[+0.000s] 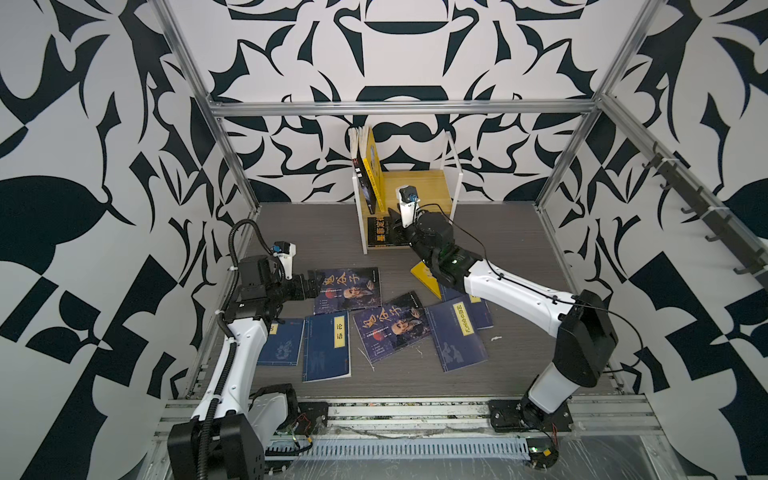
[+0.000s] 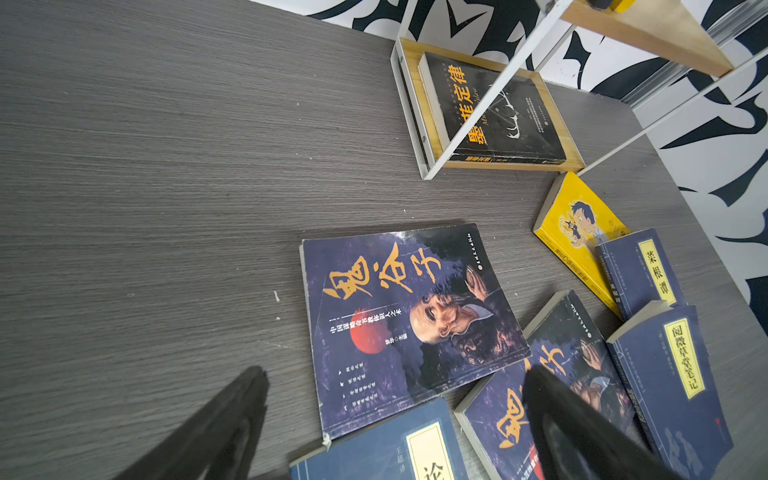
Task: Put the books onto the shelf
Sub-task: 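Open the right gripper and draw it back from the book, then push the yellow book farther onto the shelf with the right gripper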
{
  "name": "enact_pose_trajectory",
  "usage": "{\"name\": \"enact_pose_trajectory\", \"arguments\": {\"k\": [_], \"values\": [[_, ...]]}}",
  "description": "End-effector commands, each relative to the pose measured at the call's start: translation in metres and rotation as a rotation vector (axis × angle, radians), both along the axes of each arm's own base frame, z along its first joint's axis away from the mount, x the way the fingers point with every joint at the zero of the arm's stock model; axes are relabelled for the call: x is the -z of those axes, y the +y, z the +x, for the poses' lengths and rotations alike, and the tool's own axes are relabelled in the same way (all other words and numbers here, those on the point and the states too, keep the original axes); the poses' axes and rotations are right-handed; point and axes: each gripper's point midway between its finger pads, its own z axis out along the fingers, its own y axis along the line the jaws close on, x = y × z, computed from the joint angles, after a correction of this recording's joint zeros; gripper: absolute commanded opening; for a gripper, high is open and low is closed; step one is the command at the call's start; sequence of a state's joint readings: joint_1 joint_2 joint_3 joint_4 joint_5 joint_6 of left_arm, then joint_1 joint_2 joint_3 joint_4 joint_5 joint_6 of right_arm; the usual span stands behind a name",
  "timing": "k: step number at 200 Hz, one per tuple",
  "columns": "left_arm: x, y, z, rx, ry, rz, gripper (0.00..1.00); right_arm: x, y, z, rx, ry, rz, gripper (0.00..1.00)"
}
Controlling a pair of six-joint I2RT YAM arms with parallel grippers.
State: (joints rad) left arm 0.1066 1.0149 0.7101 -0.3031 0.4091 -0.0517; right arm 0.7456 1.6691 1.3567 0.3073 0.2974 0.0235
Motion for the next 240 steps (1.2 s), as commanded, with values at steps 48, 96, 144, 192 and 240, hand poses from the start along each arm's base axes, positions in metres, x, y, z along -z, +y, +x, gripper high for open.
{"name": "enact_pose_trajectory", "arguments": {"k": [48,96,144,192,240], "values": [[-0.004,-0.003,-0.004,0.014,-0.018,-0.018,1.00,-0.004,-0.029,0.092,0.106,0.099,-0.003,0.06],[-0.009,-0.002,-0.005,0.007,-0.034,-0.014,1.00,0.025,-0.019,0.147,0.094,0.187,0.005,0.00],[-0.009,-0.002,-0.005,0.010,-0.035,-0.016,1.00,0.050,0.008,0.157,-0.002,0.253,0.023,0.00],[-0.009,-0.003,-0.006,0.012,-0.034,-0.020,1.00,0.056,0.032,0.142,-0.077,0.281,0.022,0.00],[-0.009,-0.004,-0.006,0.014,-0.035,-0.023,1.00,0.054,0.050,0.123,-0.129,0.286,-0.007,0.00]]}}
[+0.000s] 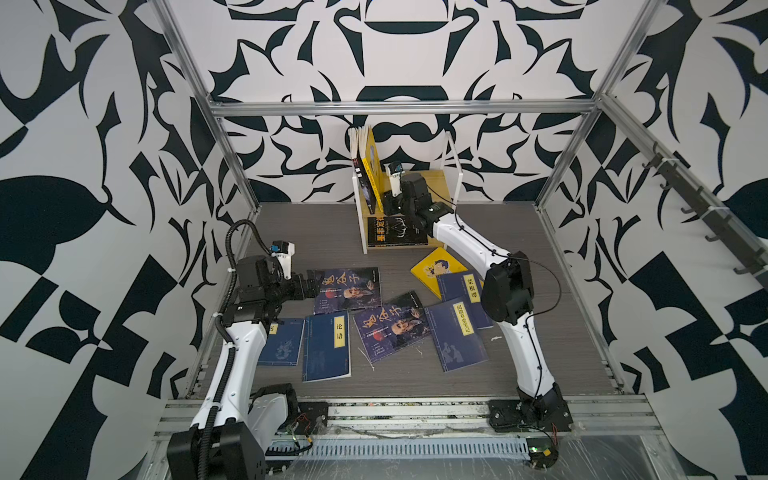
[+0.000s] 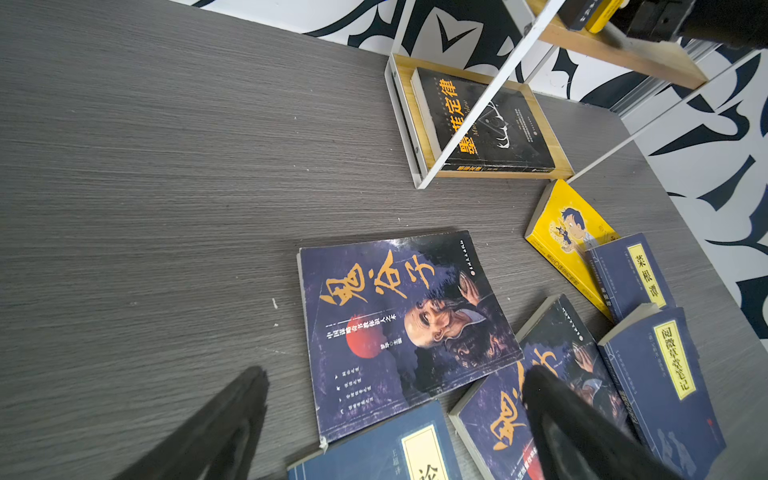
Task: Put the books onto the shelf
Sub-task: 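Push the yellow book farther onto the shelf with the right gripper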
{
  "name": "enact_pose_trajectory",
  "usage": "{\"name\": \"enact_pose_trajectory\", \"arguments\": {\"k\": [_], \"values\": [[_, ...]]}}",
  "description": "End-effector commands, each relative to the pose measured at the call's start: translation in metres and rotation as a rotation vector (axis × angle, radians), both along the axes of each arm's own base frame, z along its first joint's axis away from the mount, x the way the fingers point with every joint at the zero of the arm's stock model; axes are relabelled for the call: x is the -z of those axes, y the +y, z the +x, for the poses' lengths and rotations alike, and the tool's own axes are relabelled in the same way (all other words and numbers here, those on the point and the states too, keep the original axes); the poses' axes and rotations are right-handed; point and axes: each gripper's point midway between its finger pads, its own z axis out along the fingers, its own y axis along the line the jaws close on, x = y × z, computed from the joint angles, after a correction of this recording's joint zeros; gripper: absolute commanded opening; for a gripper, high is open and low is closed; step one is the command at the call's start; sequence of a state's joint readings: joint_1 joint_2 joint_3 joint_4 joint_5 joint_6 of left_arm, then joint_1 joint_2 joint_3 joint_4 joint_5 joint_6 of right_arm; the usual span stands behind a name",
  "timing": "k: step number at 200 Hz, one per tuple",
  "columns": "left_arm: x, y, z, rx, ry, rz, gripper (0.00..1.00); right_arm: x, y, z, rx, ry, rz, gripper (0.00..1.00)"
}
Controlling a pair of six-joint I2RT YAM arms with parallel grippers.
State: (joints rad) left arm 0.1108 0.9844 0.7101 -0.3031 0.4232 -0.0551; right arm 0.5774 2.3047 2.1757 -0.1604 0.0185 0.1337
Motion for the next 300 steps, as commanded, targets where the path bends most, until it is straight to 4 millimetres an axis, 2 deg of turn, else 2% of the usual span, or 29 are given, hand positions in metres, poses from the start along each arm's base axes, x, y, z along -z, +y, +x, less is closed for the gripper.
{"name": "enact_pose_trajectory", "arguments": {"k": [1,42,63,100,124,143,178,218,300], "values": [[0.001,-0.003,-0.003,0.009,-0.004,-0.015,1.00,-0.036,0.009,-0.017,-0.048,-0.028,0.027,0.00],[0.001,-0.003,-0.004,0.009,-0.004,-0.015,1.00,-0.044,0.013,-0.024,-0.063,-0.045,0.020,0.00],[0.002,-0.003,-0.004,0.011,-0.004,-0.015,1.00,-0.054,0.011,-0.027,-0.063,-0.062,0.019,0.00],[0.002,-0.003,-0.004,0.010,-0.001,-0.016,1.00,-0.091,-0.002,-0.028,-0.025,-0.146,-0.014,0.00],[0.002,-0.003,-0.003,0.010,-0.003,-0.016,1.00,-0.113,-0.011,-0.022,0.016,-0.196,-0.015,0.00],[0.001,-0.003,-0.004,0.011,-0.004,-0.016,1.00,-0.126,-0.010,-0.018,0.027,-0.219,0.004,0.00],[0.001,-0.003,-0.004,0.011,-0.006,-0.015,1.00,-0.136,0.002,-0.014,0.008,-0.225,0.040,0.00],[0.001,-0.004,-0.005,0.013,-0.005,-0.017,1.00,-0.160,0.027,-0.034,-0.081,-0.290,0.066,0.00],[0.002,-0.003,-0.004,0.012,-0.003,-0.020,1.00,-0.205,0.048,-0.071,-0.168,-0.393,0.086,0.00]]}}
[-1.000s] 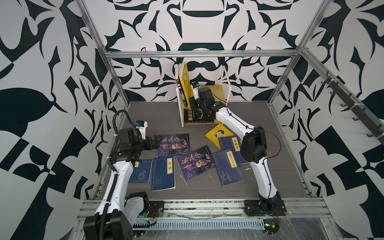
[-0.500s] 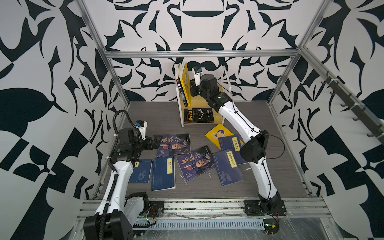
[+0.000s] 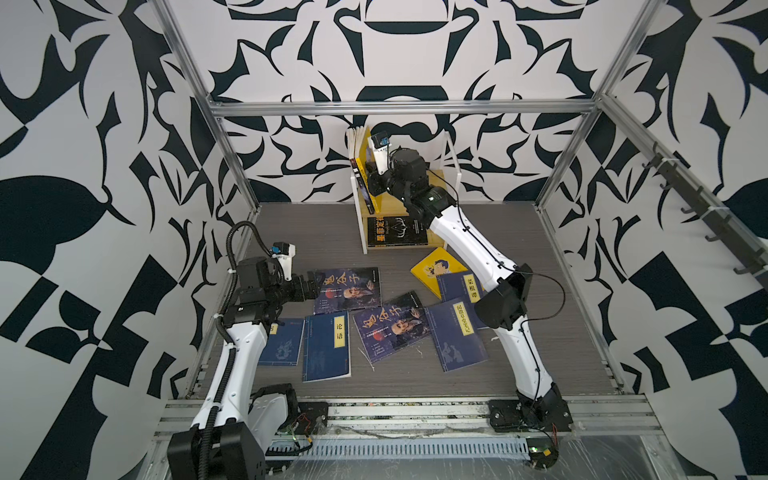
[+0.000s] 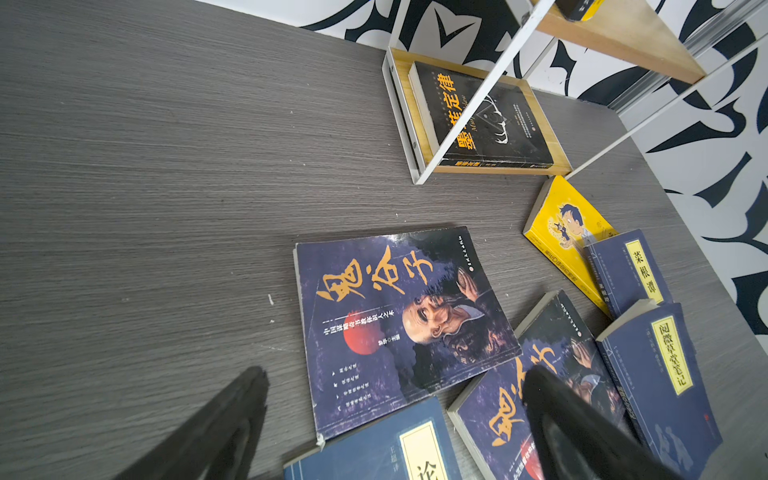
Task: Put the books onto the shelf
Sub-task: 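Push the yellow book farther onto the shelf with the right gripper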
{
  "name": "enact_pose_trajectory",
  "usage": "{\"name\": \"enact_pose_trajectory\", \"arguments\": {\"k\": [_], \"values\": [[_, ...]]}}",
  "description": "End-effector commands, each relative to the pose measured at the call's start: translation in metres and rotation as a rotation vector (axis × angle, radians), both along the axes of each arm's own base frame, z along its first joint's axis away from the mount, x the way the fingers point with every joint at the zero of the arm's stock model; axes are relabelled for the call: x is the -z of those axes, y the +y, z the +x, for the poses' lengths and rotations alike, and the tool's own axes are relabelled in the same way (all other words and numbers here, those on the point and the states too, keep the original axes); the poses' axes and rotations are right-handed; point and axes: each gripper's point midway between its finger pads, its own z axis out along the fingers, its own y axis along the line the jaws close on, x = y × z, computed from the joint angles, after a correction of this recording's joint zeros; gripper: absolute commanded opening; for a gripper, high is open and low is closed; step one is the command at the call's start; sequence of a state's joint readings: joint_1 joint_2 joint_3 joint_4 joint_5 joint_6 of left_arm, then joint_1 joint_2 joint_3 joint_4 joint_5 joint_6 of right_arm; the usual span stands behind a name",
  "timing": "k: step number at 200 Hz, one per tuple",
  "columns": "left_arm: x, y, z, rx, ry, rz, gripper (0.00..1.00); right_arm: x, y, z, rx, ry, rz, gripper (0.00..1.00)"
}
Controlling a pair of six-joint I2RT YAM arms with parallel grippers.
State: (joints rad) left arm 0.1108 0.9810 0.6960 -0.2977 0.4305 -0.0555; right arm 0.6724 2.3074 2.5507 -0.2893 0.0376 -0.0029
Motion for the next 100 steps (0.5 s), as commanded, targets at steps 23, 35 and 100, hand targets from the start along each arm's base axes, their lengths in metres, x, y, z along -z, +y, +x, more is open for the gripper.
{"name": "enact_pose_trajectory", "arguments": {"k": [23,35,100], "values": [[-0.002,-0.002,-0.002,0.007,-0.007,-0.014,1.00,-0.068,0.005,-0.036,-0.061,-0.132,0.042,0.00],[-0.002,-0.002,-0.002,0.005,-0.006,-0.017,1.00,-0.070,-0.001,-0.038,-0.032,-0.129,0.032,0.00],[-0.001,-0.002,0.001,-0.026,0.025,-0.057,1.00,-0.059,-0.049,-0.070,0.056,-0.059,0.013,0.00]]}}
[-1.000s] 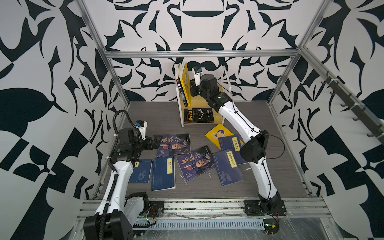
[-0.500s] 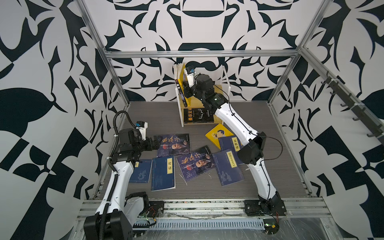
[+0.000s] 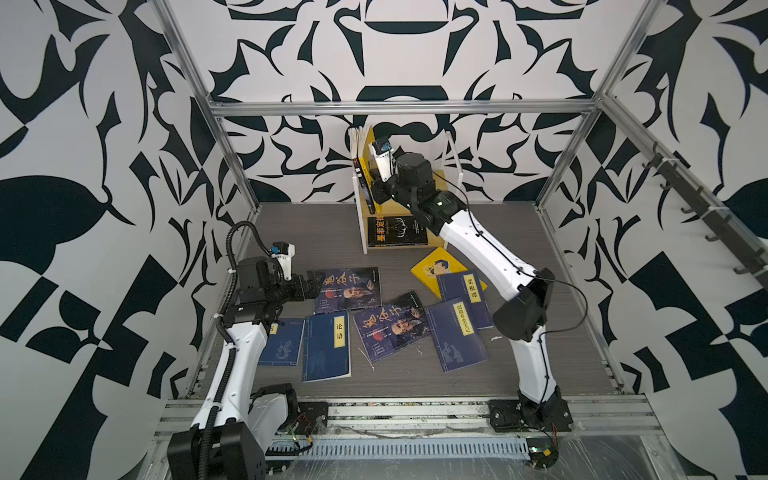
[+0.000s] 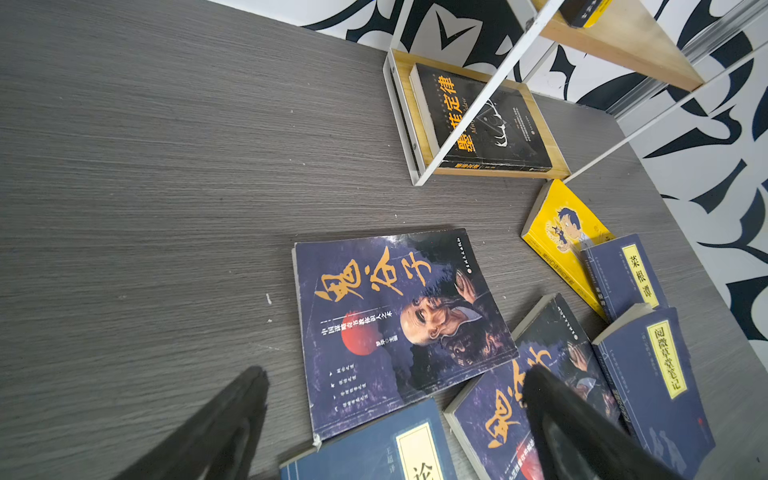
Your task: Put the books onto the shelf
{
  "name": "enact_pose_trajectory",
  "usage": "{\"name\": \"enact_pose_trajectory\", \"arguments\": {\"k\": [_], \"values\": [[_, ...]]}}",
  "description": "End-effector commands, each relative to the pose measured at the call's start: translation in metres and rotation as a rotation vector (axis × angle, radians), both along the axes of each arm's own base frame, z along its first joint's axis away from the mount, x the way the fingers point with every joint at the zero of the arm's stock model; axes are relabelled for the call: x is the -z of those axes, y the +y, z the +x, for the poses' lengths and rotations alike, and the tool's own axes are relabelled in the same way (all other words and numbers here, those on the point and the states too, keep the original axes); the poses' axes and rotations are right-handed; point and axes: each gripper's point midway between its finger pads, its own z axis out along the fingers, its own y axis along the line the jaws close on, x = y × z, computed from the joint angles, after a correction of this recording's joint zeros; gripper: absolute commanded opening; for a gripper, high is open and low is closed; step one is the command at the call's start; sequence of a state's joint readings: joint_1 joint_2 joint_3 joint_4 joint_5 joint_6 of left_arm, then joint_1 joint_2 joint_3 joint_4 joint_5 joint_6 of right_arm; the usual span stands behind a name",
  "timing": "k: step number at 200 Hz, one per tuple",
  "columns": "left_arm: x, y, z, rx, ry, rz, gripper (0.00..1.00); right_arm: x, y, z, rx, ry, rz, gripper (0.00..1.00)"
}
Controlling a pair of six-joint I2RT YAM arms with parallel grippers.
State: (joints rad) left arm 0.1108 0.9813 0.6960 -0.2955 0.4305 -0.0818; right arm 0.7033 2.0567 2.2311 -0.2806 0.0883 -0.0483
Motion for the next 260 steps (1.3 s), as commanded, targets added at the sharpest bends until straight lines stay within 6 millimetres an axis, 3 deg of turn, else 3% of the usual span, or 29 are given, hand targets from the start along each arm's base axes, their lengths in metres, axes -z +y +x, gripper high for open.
{"name": "enact_pose_trajectory", "arguments": {"k": [1,15,31,64,124,184,260], "values": [[-0.001,-0.002,0.001,-0.012,0.017,-0.039,1.00,-0.051,-0.028,-0.026,0.045,-0.073,0.094,0.00],[0.002,-0.002,0.003,-0.022,0.035,-0.054,1.00,-0.038,-0.039,-0.034,0.070,-0.033,0.080,0.00],[0.006,0.000,0.004,-0.040,0.059,-0.066,1.00,-0.025,-0.052,-0.046,0.090,0.006,0.090,0.07],[0.015,0.004,0.008,-0.082,0.110,-0.089,1.00,0.024,-0.070,-0.072,0.102,0.133,0.136,0.26],[0.039,0.012,0.013,-0.101,0.198,-0.036,1.00,0.118,-0.077,-0.116,0.077,0.344,0.195,0.58],[0.064,0.013,0.022,-0.120,0.322,-0.062,0.97,0.198,-0.064,-0.135,0.121,0.591,0.273,0.58],[0.109,0.008,0.029,-0.153,0.517,-0.145,0.86,0.261,-0.033,-0.134,0.158,0.837,0.424,0.56]]}}
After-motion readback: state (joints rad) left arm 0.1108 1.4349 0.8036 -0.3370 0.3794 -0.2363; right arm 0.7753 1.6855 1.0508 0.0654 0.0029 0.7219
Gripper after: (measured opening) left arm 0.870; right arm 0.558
